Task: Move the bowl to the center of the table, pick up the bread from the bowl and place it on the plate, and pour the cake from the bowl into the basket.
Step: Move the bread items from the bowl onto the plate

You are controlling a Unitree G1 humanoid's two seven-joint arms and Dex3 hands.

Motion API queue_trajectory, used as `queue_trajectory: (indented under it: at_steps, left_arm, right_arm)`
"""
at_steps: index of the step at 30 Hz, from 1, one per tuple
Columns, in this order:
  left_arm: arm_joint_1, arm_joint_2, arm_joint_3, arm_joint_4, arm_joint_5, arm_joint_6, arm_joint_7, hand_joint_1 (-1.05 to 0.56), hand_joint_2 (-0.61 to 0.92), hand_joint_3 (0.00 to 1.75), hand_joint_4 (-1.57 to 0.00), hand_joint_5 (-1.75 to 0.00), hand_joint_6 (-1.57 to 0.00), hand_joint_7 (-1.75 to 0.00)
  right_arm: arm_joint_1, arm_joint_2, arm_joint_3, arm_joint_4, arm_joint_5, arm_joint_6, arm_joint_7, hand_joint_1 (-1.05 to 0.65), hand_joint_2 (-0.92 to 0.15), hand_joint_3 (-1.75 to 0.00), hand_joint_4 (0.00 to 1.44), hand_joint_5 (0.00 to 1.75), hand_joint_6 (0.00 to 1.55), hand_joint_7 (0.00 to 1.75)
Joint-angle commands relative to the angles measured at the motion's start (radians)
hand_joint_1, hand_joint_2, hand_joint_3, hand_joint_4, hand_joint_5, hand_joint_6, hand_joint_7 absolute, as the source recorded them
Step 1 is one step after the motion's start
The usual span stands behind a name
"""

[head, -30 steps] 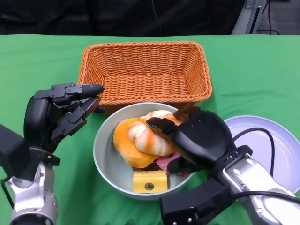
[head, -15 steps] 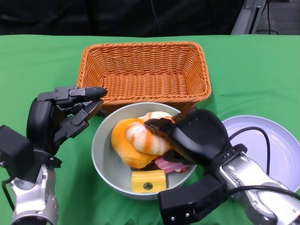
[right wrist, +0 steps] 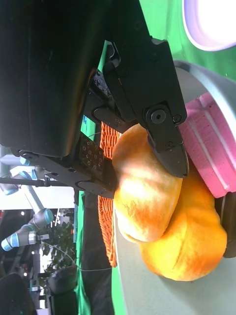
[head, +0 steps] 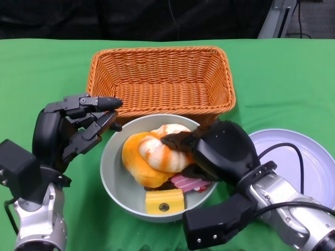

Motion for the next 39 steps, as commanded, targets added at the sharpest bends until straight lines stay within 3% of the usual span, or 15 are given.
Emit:
queue_trajectory:
  at_steps: [1, 2, 5, 21, 22, 24, 26, 36, 39]
  left_arm:
    - [0.008, 0.012, 0.003, -0.002, 0.006, -0.015, 0.019, -0.24, 0.92, 0.26, -0.82, -1.30, -1.09, -0.50]
    - [0.008, 0.012, 0.003, -0.001, 0.008, -0.016, 0.020, -0.25, 0.92, 0.25, -0.83, -1.29, -1.08, -0.52]
    - [0.008, 0.013, 0.004, 0.000, 0.010, -0.016, 0.023, -0.26, 0.92, 0.24, -0.83, -1.28, -1.06, -0.55]
    - [-0.003, 0.021, 0.016, 0.017, -0.007, -0.012, 0.010, -0.24, 0.92, 0.24, -0.82, -1.28, -1.03, -0.59]
    - [-0.003, 0.023, 0.016, 0.019, -0.006, -0.015, 0.010, -0.24, 0.92, 0.24, -0.82, -1.27, -1.03, -0.60]
    - [-0.003, 0.026, 0.016, 0.022, -0.002, -0.021, 0.010, -0.24, 0.92, 0.24, -0.81, -1.27, -1.02, -0.60]
    - [-0.003, 0.029, 0.015, 0.026, 0.002, -0.025, 0.015, -0.24, 0.92, 0.25, -0.81, -1.27, -1.02, -0.60]
    - [-0.013, 0.035, 0.024, 0.051, -0.012, -0.028, -0.001, -0.24, 0.92, 0.25, -0.81, -1.26, -1.01, -0.62]
    - [-0.018, 0.036, 0.030, 0.061, -0.017, -0.029, -0.009, -0.24, 0.92, 0.25, -0.81, -1.26, -1.01, -0.63]
  right_arm:
    - [-0.012, -0.002, -0.003, 0.053, 0.037, -0.054, -0.034, -0.27, -0.92, -0.06, 0.83, 0.94, 1.12, 0.03]
    - [-0.017, -0.002, -0.007, 0.065, 0.050, -0.074, -0.053, -0.26, -0.92, -0.07, 0.74, 1.16, 1.15, 0.05]
    - [-0.033, -0.007, -0.017, 0.090, 0.077, -0.128, -0.096, -0.25, -0.92, -0.08, 0.68, 1.34, 1.15, 0.07]
    - [-0.014, -0.020, -0.073, 0.078, 0.106, -0.239, -0.236, -0.19, -0.91, 0.00, 0.75, 1.46, 1.19, 0.16]
    - [-0.009, -0.021, -0.079, 0.070, 0.110, -0.243, -0.242, -0.20, -0.91, 0.00, 0.76, 1.48, 1.17, 0.22]
    - [0.002, -0.024, -0.093, 0.049, 0.121, -0.252, -0.245, -0.18, -0.91, 0.00, 0.77, 1.48, 0.95, 0.66]
    - [0.016, -0.027, -0.108, 0.023, 0.135, -0.259, -0.237, -0.16, -0.90, 0.00, 0.76, 1.49, 0.86, 0.84]
    - [0.109, -0.075, -0.195, -0.142, 0.157, -0.300, -0.271, -0.14, -0.84, 0.00, 0.84, 1.39, 0.89, 0.83]
    - [0.160, -0.099, -0.230, -0.221, 0.181, -0.300, -0.234, -0.16, -0.86, -0.01, 0.83, 1.47, 0.88, 0.89]
